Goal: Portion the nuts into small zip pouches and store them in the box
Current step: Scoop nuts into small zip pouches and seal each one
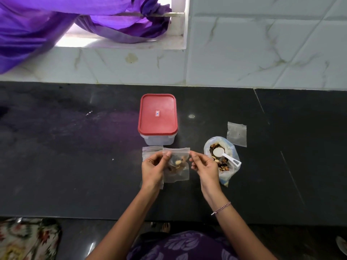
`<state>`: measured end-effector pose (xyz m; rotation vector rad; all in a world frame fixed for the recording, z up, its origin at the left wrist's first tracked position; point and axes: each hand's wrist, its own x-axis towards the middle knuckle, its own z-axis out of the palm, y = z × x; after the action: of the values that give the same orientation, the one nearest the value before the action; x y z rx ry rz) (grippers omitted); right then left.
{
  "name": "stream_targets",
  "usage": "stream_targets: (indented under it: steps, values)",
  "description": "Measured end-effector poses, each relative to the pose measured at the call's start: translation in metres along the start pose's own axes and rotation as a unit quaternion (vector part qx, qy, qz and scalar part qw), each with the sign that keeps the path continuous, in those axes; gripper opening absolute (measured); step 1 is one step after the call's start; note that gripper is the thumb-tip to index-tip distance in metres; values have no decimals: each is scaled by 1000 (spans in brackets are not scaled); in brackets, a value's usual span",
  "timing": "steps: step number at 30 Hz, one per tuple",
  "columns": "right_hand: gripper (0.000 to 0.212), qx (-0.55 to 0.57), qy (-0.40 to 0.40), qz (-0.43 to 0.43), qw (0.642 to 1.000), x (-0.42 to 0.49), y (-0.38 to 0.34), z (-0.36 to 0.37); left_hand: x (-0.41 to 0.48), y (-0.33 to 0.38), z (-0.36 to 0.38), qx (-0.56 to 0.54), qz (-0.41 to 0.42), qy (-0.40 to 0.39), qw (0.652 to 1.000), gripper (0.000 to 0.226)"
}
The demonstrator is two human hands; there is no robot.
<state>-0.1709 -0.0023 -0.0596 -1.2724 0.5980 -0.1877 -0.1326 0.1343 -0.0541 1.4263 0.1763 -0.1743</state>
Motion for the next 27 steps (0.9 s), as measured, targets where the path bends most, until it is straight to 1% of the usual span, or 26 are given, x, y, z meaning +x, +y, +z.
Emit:
stream_targets:
  steps: [3,6,8,10,13,15,19,21,24,25,27]
  values:
    - [15,-9,-8,19,1000,-5,4,9,-2,-4,-11,25,-5,-16,1000,12]
    - [9,-49,4,13,999,-5,8,14,-3,-6,-20,30,-11,-20,999,11]
    - [10,-67,8,6,998,-5,11,17,-4,-6,-28,34,-25,-35,999,11]
    - [13,-75,11,4,997,-6,15,19,-5,-7,-36,23,-40,-56,997,15]
    - [16,-90,17,10,996,-9,21,21,-8,-9,-48,13,-34,-50,998,13]
    - [17,-93,13,22,995,-10,27,23,-9,-12,-55,38,-21,-35,998,9]
    - [21,-113,4,55,992,-13,41,30,-6,-22,-69,97,-29,2,995,11]
    - [21,-134,0,63,989,-11,45,34,-1,-26,-76,143,-23,18,989,9]
    - [18,-187,-3,42,981,-6,49,41,8,-28,-82,253,12,44,966,3]
    - [17,-210,-5,28,977,-4,51,43,10,-28,-82,271,22,52,961,3]
    - [17,-257,-7,-6,966,0,55,47,13,-28,-82,286,35,60,956,11]
